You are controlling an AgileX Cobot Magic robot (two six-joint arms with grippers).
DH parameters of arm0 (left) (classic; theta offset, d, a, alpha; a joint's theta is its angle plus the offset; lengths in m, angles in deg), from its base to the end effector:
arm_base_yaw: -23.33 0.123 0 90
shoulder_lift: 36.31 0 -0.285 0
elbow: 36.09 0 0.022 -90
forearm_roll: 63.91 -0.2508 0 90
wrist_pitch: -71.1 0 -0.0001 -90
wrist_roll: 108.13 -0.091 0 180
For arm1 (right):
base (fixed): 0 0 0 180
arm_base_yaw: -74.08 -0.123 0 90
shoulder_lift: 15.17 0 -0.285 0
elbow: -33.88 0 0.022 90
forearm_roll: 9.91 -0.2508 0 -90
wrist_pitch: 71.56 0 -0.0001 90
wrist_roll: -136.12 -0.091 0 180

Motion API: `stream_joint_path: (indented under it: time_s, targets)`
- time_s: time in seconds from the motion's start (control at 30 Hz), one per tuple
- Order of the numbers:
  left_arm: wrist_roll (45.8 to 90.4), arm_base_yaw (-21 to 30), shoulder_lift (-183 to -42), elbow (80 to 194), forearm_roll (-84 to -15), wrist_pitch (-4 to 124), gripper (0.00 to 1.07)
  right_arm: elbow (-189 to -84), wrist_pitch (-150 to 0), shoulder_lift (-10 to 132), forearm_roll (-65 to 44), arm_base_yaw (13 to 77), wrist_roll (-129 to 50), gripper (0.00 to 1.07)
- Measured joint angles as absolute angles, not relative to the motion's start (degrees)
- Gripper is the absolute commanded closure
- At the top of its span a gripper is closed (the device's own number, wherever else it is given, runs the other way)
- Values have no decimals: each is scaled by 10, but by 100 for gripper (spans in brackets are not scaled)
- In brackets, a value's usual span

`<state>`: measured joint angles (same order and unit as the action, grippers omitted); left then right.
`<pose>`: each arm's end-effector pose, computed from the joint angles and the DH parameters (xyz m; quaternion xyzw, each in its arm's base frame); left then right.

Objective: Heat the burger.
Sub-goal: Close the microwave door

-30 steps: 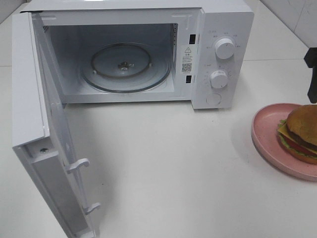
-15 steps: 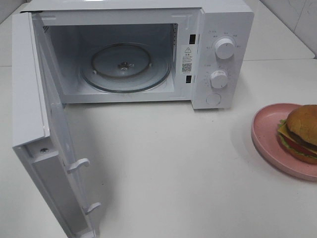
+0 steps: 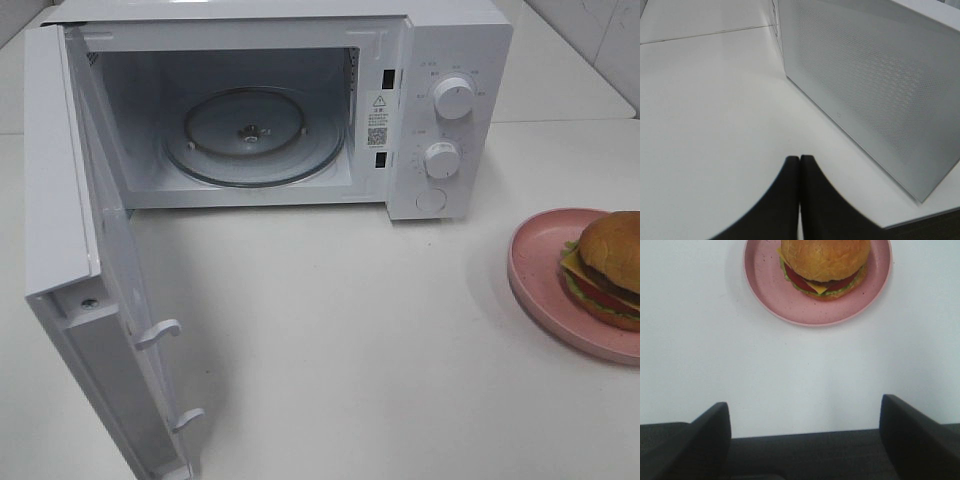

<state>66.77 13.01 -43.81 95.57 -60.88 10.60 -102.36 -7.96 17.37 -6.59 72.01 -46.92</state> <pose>-0.0066 -0.0031 0.2789 0.1150 0.8415 -0.0504 0.5255 0.0568 -0.0027 0.2875 0.0047 0.9390 -0.0135 0.3436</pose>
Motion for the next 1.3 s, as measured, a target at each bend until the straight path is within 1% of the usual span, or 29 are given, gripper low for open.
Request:
stream_joint_path:
  time_s: [0.03,0.1,0.17,0.53,0.63,0.67,0.7,0.77,0.8,0.83,0.87,0.9,0.97,1.0,1.03,1.07,1.13,1.17,1.2,1.23,1.27,1.3]
  targets:
    - [668,130,-438,956,-609,106,106,-1024,-80,174,-66,720,-469,31]
    - [668,130,-438,956,-609,106,106,-994,-109,114,-73,720,-462,31]
    - [668,130,-438,956,-609,106,106,-983,-123,88,-82,720,-460,31]
    - [668,130,-438,957,-609,112,106,-976,-136,-21,-93,720,-439,31]
    - [666,130,-438,963,-609,143,106,-976,-136,-49,-93,720,-439,33]
    - [666,130,-438,964,-609,184,106,-976,-136,-65,-93,720,-439,35]
    - [666,130,-438,964,-609,184,106,-976,-136,-65,-93,720,-439,35]
    - [666,130,-452,964,-609,254,106,-976,-136,-76,-95,720,-436,38]
    - [666,130,-452,964,-609,254,106,-976,-136,-76,-95,720,-436,38]
    - [666,130,-473,961,-606,293,106,-976,-136,-76,-95,720,-439,39]
    - [666,130,-473,961,-606,293,106,-976,-136,-76,-95,720,-439,39]
    - [666,130,-507,957,-599,329,106,-976,-136,-76,-95,720,-439,39]
    - [666,130,-527,956,-596,346,106,-976,-136,-76,-95,720,-439,39]
    - [666,130,-564,955,-587,371,106,-976,-136,-76,-95,720,-439,39]
    - [666,130,-564,955,-587,371,106,-976,-136,-76,-95,720,-439,39]
    - [666,130,-614,955,-577,399,106,-976,-136,-76,-95,720,-439,39]
    - [666,130,-640,955,-572,411,106,-976,-136,-76,-95,720,-439,39]
    - [666,130,-689,955,-566,433,106,-976,-136,-76,-95,720,-439,39]
    - [666,130,-689,955,-566,433,106,-976,-136,-76,-95,720,-439,39]
    - [666,130,-744,955,-565,451,106,-976,-136,-76,-95,720,-439,39]
    - [666,130,-744,955,-565,451,106,-976,-136,-76,-95,720,-439,39]
    - [664,130,-792,955,-564,473,106,-976,-136,-76,-95,720,-439,39]
